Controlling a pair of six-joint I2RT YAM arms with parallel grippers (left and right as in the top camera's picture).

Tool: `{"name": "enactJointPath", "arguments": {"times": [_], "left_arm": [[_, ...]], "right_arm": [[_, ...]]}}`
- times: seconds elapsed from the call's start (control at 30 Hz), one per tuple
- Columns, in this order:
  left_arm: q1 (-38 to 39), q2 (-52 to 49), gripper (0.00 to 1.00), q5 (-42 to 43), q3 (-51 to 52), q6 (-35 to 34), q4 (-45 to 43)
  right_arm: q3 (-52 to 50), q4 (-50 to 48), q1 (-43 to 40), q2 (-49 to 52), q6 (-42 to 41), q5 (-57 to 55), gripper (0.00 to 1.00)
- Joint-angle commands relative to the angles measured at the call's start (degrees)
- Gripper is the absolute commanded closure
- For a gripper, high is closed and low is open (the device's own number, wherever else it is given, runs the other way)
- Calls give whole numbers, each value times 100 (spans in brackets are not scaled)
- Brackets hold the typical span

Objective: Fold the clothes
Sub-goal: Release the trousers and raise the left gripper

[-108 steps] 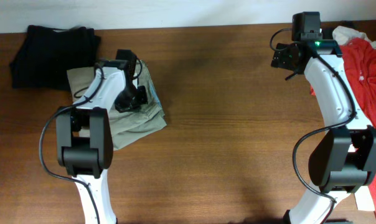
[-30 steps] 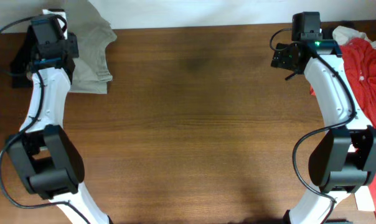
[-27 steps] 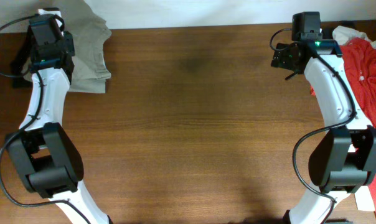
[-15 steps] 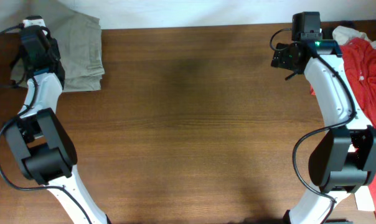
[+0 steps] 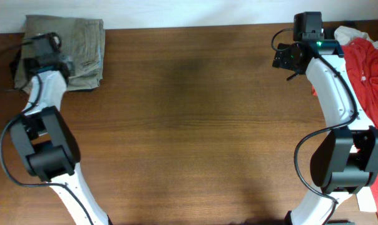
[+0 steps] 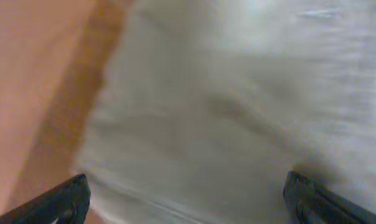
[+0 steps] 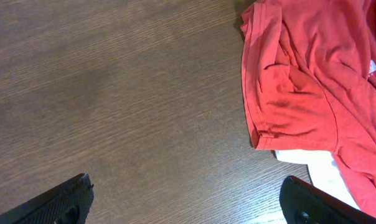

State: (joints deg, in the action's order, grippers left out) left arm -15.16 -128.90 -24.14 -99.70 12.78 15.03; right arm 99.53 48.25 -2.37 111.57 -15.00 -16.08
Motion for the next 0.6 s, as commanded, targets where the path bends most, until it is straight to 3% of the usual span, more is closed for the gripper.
{"name": "enactJointPath", "arguments": {"times": [0.0,0.07,0.23,0.33,0.43,0.57], "left_arm": [[643,704,1,949,-28,-765,1003],[1228,1204,1,1982,-28,-1207,1609],[1998,1510,1,2221,-26,-1215,2793],[2312,1510,1,2549,-26,-1213,2988],[2492,1510,1,2549,-26,-1213,3110],[2503,1510,1,2546,-26,-1213,3112]], "right_arm": [[33,-2,9,-116,-33,-94,1],[33,-2,9,-116,-33,-92,1],[33,-527,9,-116,-52,267,1],[46,129,9,-299,2,1681,1],[33,1097,48,-1388,-7,1753,1],[2,2468,817,-3110,116,1545,1]]}}
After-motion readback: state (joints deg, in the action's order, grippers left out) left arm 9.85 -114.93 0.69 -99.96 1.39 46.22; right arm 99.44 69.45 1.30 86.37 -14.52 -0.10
